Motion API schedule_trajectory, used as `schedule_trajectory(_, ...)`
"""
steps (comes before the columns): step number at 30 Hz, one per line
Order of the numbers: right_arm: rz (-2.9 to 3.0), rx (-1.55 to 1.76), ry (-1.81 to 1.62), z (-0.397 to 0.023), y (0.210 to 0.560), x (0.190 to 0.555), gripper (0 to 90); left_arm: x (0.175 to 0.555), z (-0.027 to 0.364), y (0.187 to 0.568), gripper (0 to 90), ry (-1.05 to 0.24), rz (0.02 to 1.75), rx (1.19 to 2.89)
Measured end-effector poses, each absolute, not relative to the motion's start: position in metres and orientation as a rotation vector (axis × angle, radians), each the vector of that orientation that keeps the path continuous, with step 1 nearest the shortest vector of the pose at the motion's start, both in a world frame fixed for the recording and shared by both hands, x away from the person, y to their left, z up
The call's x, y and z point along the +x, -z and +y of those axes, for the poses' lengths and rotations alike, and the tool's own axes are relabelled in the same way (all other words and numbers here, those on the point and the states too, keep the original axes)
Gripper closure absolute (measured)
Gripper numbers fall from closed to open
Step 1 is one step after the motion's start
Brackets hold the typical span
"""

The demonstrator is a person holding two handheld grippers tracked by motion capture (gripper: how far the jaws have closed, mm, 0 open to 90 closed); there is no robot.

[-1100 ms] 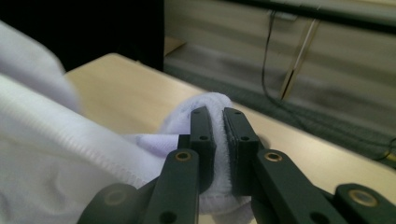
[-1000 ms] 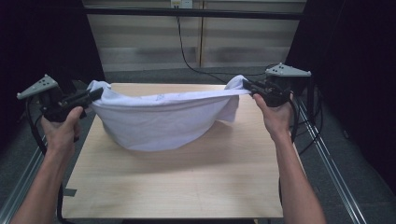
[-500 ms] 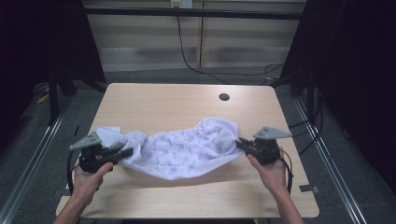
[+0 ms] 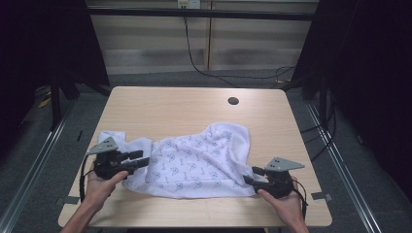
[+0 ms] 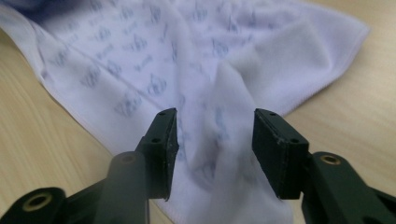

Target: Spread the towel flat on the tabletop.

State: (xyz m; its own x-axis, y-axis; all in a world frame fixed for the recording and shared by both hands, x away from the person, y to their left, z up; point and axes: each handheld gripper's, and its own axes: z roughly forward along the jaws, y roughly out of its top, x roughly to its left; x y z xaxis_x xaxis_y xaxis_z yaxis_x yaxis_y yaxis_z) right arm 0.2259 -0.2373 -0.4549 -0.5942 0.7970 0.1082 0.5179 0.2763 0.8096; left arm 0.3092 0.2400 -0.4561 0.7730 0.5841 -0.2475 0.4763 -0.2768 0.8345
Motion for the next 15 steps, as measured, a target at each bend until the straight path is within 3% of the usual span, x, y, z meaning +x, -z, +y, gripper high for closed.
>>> schedule_trajectory(1,2.212,1.207,-1.259,-0.240,0.451,0.228,49.7,0.311,0.236,0.466,62.6,-0.108,0.807,1.952)
schedule_trajectory(3,2.184,1.210,-1.251,-0.243,0.446,0.236,60.5,0.314,0.229,0.484,70.4,-0.106,0.825,2.052)
schedule_trajectory(5,2.175,1.212,-1.211,-0.248,0.449,0.249,67.2,0.316,0.228,0.497,72.4,-0.103,0.833,2.139)
schedule_trajectory(7,2.166,1.265,-1.158,-0.253,0.458,0.266,71.6,0.317,0.232,0.504,74.2,-0.069,0.853,2.102)
schedule_trajectory(11,2.214,1.305,-1.137,-0.251,0.481,0.291,72.2,0.310,0.234,0.504,73.6,-0.077,0.845,2.101)
schedule_trajectory(15,2.331,1.269,-1.132,-0.237,0.496,0.298,65.8,0.302,0.238,0.504,69.5,-0.051,0.834,2.095)
